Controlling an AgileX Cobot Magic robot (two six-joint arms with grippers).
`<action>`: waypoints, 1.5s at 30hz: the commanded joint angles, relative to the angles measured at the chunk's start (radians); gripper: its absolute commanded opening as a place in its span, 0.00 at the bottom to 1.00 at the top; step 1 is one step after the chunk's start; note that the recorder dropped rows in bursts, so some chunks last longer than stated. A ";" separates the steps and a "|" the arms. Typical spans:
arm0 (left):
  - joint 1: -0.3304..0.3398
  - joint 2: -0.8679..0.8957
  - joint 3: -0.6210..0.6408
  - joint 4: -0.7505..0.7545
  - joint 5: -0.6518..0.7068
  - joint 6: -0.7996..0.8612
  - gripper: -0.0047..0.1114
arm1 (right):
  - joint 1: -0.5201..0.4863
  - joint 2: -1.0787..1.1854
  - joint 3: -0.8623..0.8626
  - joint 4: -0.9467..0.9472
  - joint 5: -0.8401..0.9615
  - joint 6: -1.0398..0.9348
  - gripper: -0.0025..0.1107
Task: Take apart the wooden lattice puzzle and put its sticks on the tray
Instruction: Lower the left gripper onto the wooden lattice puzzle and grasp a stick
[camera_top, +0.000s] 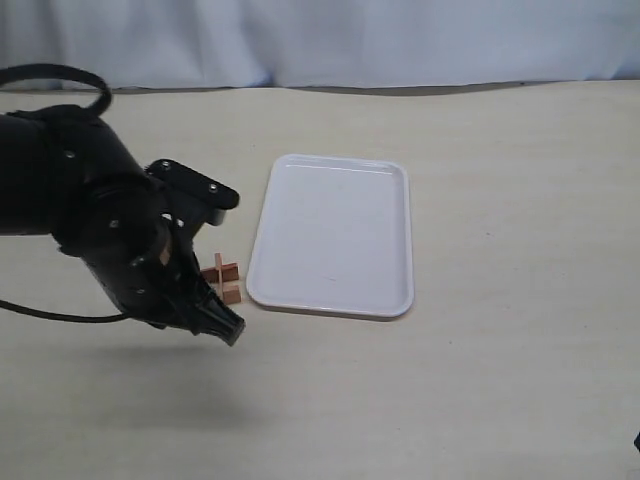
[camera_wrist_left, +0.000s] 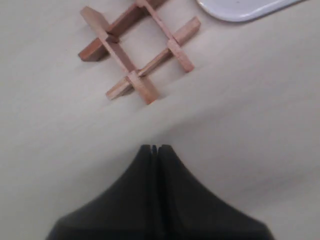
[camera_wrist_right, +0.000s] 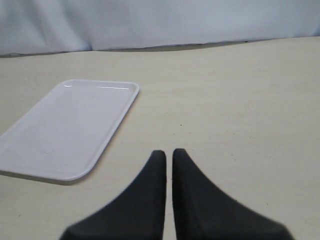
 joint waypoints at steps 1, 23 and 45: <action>-0.024 0.029 -0.027 0.009 0.019 -0.060 0.04 | -0.006 -0.004 0.002 0.000 -0.003 0.000 0.06; 0.056 0.087 -0.027 -0.039 -0.102 -0.239 0.40 | -0.006 -0.004 0.002 0.000 -0.001 0.000 0.06; 0.056 0.216 -0.027 0.091 -0.160 -0.396 0.40 | -0.006 -0.004 0.002 0.000 -0.003 0.000 0.06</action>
